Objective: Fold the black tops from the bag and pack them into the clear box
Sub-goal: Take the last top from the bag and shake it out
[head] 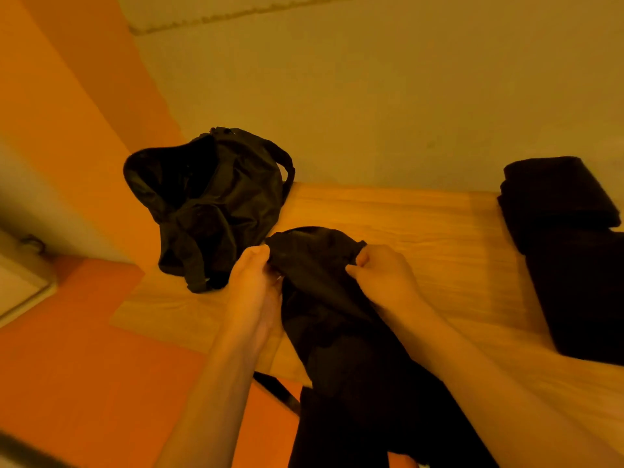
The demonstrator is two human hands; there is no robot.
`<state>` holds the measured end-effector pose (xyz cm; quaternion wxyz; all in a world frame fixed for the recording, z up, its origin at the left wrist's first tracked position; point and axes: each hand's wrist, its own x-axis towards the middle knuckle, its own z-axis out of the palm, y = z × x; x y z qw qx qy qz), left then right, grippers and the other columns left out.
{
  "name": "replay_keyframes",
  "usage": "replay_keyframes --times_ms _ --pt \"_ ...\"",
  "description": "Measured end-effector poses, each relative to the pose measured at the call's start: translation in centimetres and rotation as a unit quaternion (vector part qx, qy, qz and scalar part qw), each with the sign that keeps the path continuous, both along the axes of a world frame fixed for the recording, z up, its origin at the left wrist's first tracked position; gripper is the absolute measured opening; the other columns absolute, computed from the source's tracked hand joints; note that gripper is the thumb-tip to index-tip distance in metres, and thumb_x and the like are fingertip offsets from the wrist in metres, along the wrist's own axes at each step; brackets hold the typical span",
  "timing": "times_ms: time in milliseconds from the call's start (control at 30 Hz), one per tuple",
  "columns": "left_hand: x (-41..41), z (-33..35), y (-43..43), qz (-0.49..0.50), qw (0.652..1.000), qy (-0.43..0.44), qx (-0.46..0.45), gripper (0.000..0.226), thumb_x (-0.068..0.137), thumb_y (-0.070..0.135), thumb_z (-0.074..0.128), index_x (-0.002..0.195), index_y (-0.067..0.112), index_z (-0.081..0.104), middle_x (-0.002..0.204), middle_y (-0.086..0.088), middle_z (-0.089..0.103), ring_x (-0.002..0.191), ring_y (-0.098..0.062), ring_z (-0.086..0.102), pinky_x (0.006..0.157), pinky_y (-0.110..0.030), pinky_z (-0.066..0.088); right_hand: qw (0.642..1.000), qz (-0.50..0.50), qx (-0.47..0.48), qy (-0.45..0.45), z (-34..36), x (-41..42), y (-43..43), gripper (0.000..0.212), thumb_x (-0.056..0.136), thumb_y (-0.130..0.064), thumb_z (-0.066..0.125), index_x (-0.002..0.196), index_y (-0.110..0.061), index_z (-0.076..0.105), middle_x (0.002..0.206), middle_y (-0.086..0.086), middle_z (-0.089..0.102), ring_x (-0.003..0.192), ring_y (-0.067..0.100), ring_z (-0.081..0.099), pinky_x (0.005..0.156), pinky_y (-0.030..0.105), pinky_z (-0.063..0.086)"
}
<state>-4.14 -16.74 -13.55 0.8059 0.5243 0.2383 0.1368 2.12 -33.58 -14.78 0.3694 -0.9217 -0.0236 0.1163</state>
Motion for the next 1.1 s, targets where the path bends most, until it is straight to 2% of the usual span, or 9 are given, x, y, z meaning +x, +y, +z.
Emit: replay_keyframes --times_ms 100,233,400,467,533,600,733,900,1100 --pt "-0.2 0.2 1.7 0.023 0.997 -0.047 -0.051 0.017 0.092 0.016 0.061 0.108 0.011 0.057 0.109 -0.012 0.059 0.101 -0.027 0.060 0.085 -0.035 0.048 0.993 -0.066 0.097 -0.029 1.1 -0.4 -2.2 0.009 0.098 -0.021 0.058 0.090 -0.016 0.060 0.083 0.002 0.062 0.082 0.019 0.060 0.070 0.037 0.048" --pt "-0.7 0.1 3.5 0.017 0.995 -0.091 0.032 0.033 0.081 0.022 0.066 0.108 0.017 0.049 0.111 -0.006 0.040 0.100 -0.026 0.040 0.084 -0.044 0.037 0.961 -0.144 0.224 -0.068 3.1 -2.9 -5.5 0.018 0.097 -0.015 0.057 0.079 -0.014 0.052 0.073 0.001 0.055 0.067 0.013 0.050 0.060 0.033 0.039" --pt "-0.3 0.1 1.8 0.052 0.998 0.037 -0.020 0.029 0.096 0.022 0.057 0.114 0.003 0.068 0.118 -0.009 0.071 0.110 -0.023 0.069 0.096 -0.039 0.052 0.955 -0.173 0.241 -0.011 2.8 -4.0 -7.2 0.019 0.098 -0.021 0.055 0.082 -0.011 0.050 0.067 0.000 0.047 0.059 0.014 0.044 0.057 0.037 0.034" --pt "0.2 0.4 0.7 0.074 0.991 0.114 -0.004 0.025 0.101 0.029 0.054 0.106 0.011 0.071 0.108 -0.008 0.076 0.096 -0.021 0.074 0.084 -0.037 0.055 0.973 -0.142 0.175 0.039 2.0 -3.3 -6.9 0.018 0.099 -0.035 0.057 0.098 -0.018 0.051 0.074 -0.001 0.055 0.062 0.012 0.051 0.052 0.029 0.036" --pt "0.6 0.7 -0.3 0.063 0.982 0.161 0.079 0.033 0.101 0.048 0.054 0.096 0.018 0.067 0.097 -0.003 0.074 0.087 -0.015 0.072 0.075 -0.034 0.054 0.981 -0.122 0.140 0.062 1.4 -2.5 -6.6 0.047 0.096 -0.054 0.056 0.127 -0.021 0.042 0.091 -0.001 0.062 0.074 0.010 0.059 0.051 0.024 0.038" --pt "0.8 0.3 -0.9 0.009 0.945 0.178 0.276 0.038 0.093 0.055 0.064 0.099 0.018 0.061 0.092 0.004 0.064 0.081 -0.001 0.065 0.067 -0.024 0.050 0.988 -0.101 0.109 0.039 0.9 -1.9 -6.1 0.070 0.093 -0.064 0.051 0.146 -0.026 0.026 0.106 -0.001 0.062 0.083 0.013 0.062 0.052 0.023 0.041" --pt "0.9 -0.7 0.2 0.031 0.844 0.128 0.520 0.015 0.088 0.027 0.078 0.091 0.018 0.066 0.087 0.009 0.066 0.085 -0.005 0.064 0.074 -0.030 0.054 0.990 -0.099 0.090 -0.045 0.6 -0.7 -5.4 0.052 0.101 -0.042 0.052 0.148 -0.028 0.033 0.094 -0.003 0.064 0.077 0.013 0.061 0.059 0.034 0.054" --pt "0.2 -0.4 1.5 0.075 0.922 -0.008 0.380 0.020 0.096 0.004 0.066 0.104 0.021 0.072 0.105 0.012 0.074 0.105 -0.001 0.067 0.091 -0.027 0.053 0.955 -0.148 0.153 -0.207 1.3 -1.4 -6.2 0.043 0.104 -0.021 0.051 0.144 -0.037 0.046 0.073 -0.007 0.057 0.064 0.010 0.057 0.050 0.025 0.045" --pt "0.3 1.5 3.4 0.141 0.977 -0.028 0.158 0.020 0.106 0.019 0.052 0.103 0.019 0.072 0.122 -0.011 0.070 0.112 -0.025 0.069 0.088 -0.038 0.055 0.862 -0.259 0.369 -0.231 3.2 -2.3 -7.7 0.037 0.105 -0.014 0.050 0.129 -0.039 0.063 0.088 -0.001 0.063 0.084 0.013 0.065 0.085 0.038 0.056"
